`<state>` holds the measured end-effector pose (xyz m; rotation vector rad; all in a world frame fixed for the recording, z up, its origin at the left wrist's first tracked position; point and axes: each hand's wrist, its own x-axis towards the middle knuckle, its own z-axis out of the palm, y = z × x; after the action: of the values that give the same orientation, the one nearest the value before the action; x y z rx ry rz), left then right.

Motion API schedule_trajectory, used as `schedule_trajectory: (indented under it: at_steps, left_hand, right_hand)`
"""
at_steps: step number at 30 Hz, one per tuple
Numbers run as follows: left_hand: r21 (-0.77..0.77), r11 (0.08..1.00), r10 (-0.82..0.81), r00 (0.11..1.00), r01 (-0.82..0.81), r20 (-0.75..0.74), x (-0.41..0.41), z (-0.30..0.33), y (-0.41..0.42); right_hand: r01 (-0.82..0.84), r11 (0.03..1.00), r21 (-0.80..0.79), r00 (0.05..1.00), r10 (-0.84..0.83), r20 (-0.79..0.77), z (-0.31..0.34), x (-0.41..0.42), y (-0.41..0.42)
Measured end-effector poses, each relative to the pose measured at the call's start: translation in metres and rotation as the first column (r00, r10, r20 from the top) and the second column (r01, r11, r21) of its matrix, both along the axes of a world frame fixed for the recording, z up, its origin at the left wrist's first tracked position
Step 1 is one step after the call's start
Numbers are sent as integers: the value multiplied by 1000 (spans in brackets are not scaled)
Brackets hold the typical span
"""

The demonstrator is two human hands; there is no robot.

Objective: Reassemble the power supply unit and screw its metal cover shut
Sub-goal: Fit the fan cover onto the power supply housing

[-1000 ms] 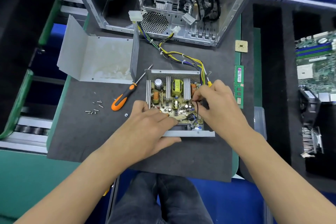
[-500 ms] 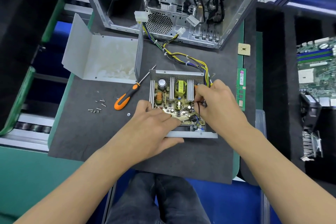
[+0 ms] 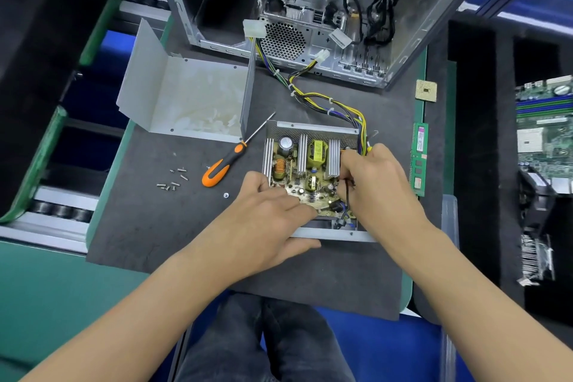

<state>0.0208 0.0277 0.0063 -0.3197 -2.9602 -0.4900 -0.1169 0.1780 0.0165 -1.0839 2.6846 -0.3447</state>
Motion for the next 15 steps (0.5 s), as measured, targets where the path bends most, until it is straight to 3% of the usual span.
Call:
schedule_trajectory:
  at_steps: [15]
  left_hand:
    - [-21, 1000, -14, 1000, 15, 16, -1, -2, -1]
  right_hand:
    - [39, 994, -102, 999, -37, 23, -3, -1, 5]
